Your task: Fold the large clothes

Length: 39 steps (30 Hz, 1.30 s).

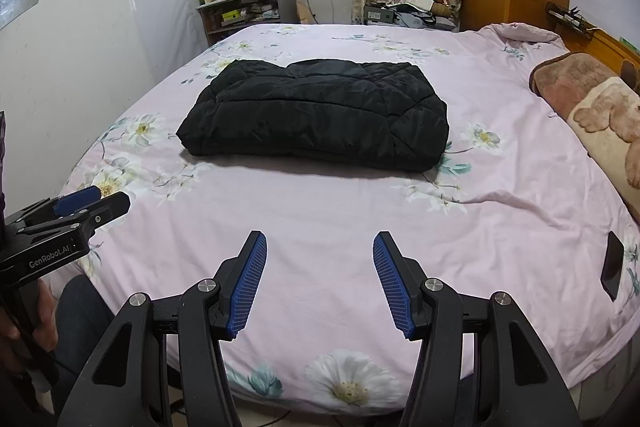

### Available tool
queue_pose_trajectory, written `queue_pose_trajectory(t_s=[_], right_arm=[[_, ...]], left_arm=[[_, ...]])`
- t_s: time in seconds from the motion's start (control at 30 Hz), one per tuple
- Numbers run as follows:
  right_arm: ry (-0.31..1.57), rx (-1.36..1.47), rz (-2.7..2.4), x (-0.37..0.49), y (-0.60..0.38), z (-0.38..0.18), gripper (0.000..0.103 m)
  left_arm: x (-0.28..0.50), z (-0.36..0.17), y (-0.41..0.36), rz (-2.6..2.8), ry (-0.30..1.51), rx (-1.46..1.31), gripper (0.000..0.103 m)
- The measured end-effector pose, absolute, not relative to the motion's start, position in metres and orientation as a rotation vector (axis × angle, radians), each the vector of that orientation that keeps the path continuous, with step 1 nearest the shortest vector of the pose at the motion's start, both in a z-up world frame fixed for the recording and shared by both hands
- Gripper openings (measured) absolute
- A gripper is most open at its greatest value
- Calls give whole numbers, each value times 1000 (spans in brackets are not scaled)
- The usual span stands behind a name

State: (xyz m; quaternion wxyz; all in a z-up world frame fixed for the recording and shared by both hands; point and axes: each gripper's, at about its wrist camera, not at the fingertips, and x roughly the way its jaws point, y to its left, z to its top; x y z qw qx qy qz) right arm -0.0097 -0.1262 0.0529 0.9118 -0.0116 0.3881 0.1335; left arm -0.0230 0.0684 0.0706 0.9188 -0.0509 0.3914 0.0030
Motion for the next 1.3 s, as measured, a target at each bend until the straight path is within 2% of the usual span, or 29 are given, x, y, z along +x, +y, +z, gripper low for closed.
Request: queue_pose_trajectory(t_s=[1.3], right_arm=[[800,-29,279,-11,-125,50,56]], left_arm=[[-26,73,65,18,794,-129,67]])
